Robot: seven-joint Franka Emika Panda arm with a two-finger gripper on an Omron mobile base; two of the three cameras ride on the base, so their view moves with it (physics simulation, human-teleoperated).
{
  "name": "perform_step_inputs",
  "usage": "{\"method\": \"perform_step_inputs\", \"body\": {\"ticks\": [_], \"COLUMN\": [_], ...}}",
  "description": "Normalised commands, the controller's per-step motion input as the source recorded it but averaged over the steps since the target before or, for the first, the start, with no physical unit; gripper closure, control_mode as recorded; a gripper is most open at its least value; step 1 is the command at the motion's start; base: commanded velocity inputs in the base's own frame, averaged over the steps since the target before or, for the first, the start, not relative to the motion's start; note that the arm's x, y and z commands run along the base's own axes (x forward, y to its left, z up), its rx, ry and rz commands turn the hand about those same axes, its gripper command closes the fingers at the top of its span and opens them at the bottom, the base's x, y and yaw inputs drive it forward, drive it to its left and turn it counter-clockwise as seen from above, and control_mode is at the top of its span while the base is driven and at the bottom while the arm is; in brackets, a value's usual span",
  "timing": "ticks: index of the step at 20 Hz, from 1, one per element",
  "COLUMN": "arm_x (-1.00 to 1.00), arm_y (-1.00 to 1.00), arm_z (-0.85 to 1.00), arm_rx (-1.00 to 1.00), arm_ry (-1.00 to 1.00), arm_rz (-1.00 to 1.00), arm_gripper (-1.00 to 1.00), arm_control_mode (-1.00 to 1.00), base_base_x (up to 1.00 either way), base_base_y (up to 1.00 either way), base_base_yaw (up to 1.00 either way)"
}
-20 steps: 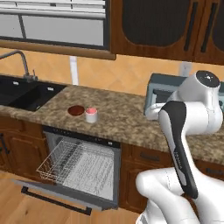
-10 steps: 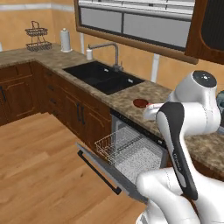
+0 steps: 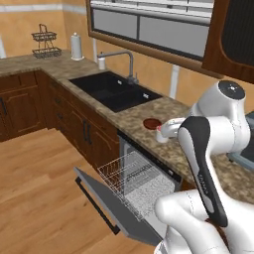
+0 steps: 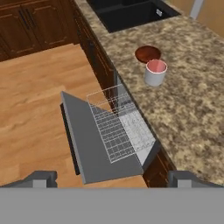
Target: Pick up the cup and bowl from the counter, place them in the dishwasher, and close the dishwasher door.
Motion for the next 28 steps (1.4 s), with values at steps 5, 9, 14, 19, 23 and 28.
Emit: {"method": "perform_step_inputs", "body": {"ticks": [5, 9, 14, 19, 23, 28], "arm_x": [0.0, 0.28, 0.91, 0.88, 0.41, 0.06], "arm_y": [0.0, 0.0, 0.19, -0.01, -0.36, -0.6], "arm_z": [0.0, 0.0, -0.03, -0.25, -0.31, -0.43], "arm_rx": [0.0, 0.0, -0.1, -0.12, -0.08, -0.03], "arm_ry": [0.0, 0.06, 0.17, 0.09, 0.01, 0.0], "arm_rz": [0.0, 0.0, 0.0, 0.0, 0.03, 0.08], "arm_gripper": [-1.0, -1.0, -1.0, -1.0, -1.0, -1.0], "arm_control_mode": [1.0, -1.0, -1.0, -1.0, -1.0, -1.0], "base_base_x": [0.54, 0.11, 0.0, 0.0, 0.0, 0.0], "base_base_y": [0.0, 0.0, 0.0, 0.0, 0.0, 0.0], "base_base_yaw": [0.0, 0.0, 0.0, 0.0, 0.0, 0.0]}}
